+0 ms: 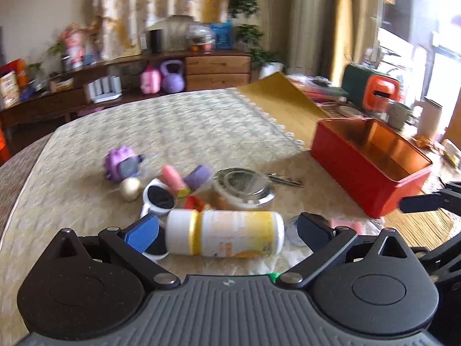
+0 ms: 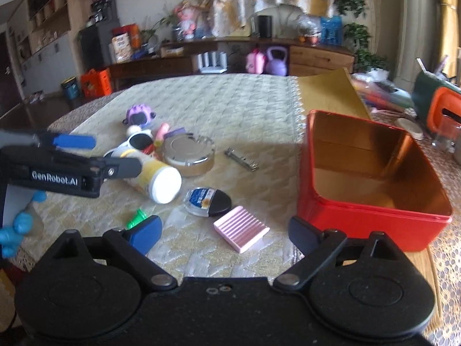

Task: Organize rigid objects
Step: 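Close the right gripper on the pink comb while the left tool approaches the pill bottle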

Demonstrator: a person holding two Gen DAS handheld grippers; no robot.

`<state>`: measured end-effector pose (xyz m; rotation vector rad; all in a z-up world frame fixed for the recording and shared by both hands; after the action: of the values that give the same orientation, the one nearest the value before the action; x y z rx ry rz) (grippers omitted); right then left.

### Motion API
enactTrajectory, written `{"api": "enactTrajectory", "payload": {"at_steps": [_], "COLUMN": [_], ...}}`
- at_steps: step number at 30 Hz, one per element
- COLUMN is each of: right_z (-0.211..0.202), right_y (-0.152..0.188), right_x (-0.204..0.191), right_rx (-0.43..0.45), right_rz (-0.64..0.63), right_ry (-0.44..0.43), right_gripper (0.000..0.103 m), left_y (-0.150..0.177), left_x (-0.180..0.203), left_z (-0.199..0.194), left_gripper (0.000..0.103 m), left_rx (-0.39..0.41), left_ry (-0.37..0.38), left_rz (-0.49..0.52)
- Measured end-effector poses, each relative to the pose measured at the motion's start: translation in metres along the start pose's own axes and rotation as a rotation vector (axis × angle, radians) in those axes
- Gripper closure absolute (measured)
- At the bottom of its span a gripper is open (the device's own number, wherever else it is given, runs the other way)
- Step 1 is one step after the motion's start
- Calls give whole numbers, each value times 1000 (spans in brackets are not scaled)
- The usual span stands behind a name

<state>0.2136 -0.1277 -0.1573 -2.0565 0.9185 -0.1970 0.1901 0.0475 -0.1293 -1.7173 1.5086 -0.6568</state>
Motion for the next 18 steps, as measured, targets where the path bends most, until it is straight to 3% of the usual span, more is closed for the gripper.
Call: {"api": "enactTrajectory", "payload": {"at_steps": [8,11,18], "right_z": [20,26,38], "right_y": [-1,-1,7], "right_x": [8,11,20], "right_rx": [-70,-88,-128], "right_rz": [-41,-47,-35], "right_ry": [-25,-27,-24], "right_gripper": [13,14,22], "left_y": [-5,-3,6], "left_x": [17,18,23], "left_z": [14,22,33], "left_gripper": [0,0,0], "left_rx": [10,-4,23], "left_ry": [192,247,327], "left_rz": [241,287,503]}}
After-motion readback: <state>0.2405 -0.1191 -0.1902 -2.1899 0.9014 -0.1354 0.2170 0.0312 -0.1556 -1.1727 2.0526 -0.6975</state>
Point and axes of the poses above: each gripper's, at about its wrist camera, not at the fingertips, and z roughly the way its jaws point, x to its right, y to its underside, the point moved 9 cm from there along z, roughly the way its jaws point, and after that the axes turned 11 degrees about -y, right-handed, at the moved point
